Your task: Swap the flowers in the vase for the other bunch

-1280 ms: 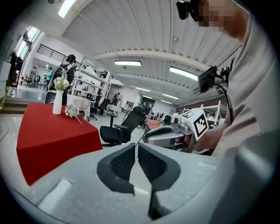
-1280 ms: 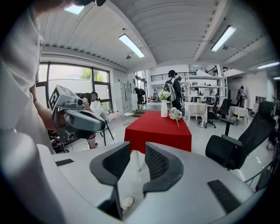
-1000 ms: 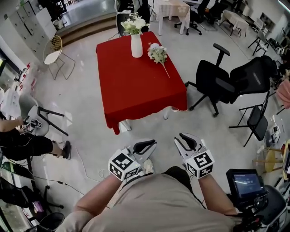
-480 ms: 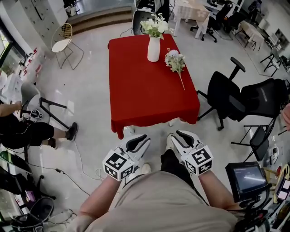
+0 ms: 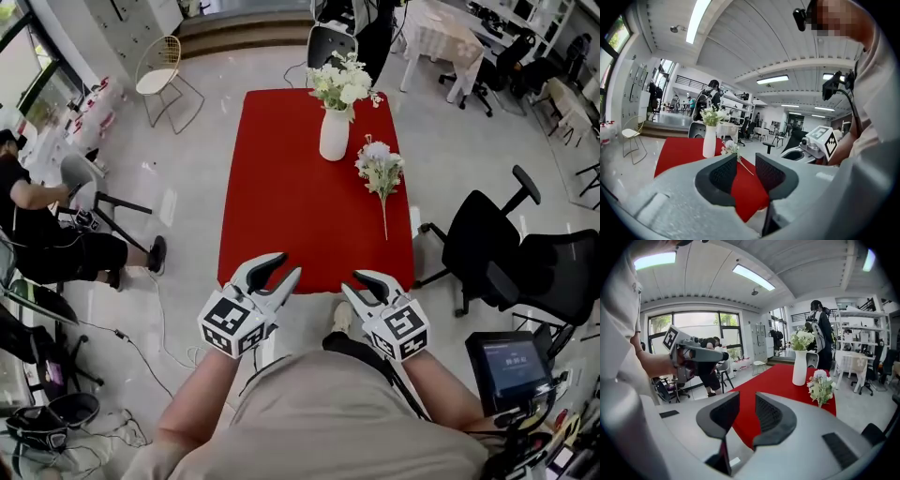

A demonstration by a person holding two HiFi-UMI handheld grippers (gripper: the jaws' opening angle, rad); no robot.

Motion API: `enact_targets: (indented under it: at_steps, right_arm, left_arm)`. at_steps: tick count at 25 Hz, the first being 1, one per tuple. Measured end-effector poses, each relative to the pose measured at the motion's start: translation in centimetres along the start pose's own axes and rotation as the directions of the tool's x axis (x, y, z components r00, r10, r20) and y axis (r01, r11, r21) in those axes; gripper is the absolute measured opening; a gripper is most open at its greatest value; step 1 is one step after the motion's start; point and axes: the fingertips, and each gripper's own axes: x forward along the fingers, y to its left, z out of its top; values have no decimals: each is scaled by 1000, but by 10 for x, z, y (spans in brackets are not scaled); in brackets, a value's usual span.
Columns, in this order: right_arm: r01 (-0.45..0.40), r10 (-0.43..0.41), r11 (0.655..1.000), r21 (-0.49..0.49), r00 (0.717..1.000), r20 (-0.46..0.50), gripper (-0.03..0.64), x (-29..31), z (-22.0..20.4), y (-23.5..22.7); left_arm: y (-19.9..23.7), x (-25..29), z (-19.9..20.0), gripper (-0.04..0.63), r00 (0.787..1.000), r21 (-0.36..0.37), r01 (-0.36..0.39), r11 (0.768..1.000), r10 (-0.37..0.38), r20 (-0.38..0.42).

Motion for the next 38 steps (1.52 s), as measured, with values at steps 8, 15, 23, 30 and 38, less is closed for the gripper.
enact_targets:
  at_steps: [8,15,23,30,38]
  right_arm:
    - [-52,52,999,-7,999,-11,110,9,3,-106]
    - [-24,24,1000,16,1000,-10,110,25,6,-150]
    - [81,-81,991,104,997,-1,110,29,15,-160]
    - [177,-175,978,111,984,-24,110,20,13,-171]
    - [225,-220,957,181,974,-46,110,15,7,-182]
  left_arm:
    - [51,116,53,223,994,33,-113,993,113,-1]
    - [110,194,84,335,981,58,-192,980,191,23]
    - [180,267,110,431,968,79,-251,965,249,33]
    - [222,316,112,477,961,53,-278,959,278,6]
    - [233,345,121,480,970,46,-239,970,237,49]
